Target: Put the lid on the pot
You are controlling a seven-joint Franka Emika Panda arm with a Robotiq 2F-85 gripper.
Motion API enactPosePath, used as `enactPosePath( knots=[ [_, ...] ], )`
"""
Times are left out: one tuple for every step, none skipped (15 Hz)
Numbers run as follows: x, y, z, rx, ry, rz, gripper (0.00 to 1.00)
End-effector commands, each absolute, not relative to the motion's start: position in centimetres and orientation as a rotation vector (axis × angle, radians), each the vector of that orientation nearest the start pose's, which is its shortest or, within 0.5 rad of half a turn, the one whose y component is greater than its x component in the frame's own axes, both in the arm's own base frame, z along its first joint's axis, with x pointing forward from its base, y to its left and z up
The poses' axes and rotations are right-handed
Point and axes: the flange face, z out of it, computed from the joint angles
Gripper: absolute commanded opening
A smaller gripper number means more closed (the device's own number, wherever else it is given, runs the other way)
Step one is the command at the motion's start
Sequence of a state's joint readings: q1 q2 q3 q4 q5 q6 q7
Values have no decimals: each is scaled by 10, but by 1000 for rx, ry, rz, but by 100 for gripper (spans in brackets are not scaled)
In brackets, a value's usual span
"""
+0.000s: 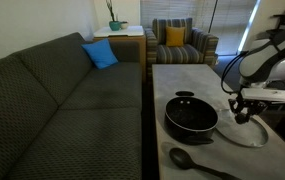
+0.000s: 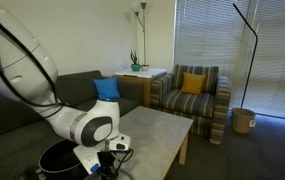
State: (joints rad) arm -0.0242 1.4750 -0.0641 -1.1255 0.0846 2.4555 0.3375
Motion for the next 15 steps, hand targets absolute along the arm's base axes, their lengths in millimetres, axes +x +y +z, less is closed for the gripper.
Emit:
enactPosePath(
  knots=[
    [666, -51, -119, -3128, 644, 181, 14],
    [669, -50, -116, -3147, 640, 160, 14],
    [672, -50, -114, -3160, 639, 144, 14],
    [675, -50, -111, -3176, 637, 123, 14],
    [677, -50, -107, -3192, 628, 105, 14],
    [679, -49, -100, -3209, 625, 92, 14],
    [681, -49, -96, -3223, 623, 79, 14],
    [682, -48, -91, -3240, 615, 66, 14],
    [684, -47, -87, -3254, 610, 53, 14],
    [685, -45, -83, -3269, 606, 44, 14],
    [686, -44, -79, -3281, 598, 42, 14],
    [687, -42, -74, -3294, 586, 43, 14],
    [688, -40, -67, -3306, 575, 46, 14],
    [689, -38, -59, -3318, 561, 39, 14],
    [685, -27, -53, -3327, 545, 35, 14]
  ],
)
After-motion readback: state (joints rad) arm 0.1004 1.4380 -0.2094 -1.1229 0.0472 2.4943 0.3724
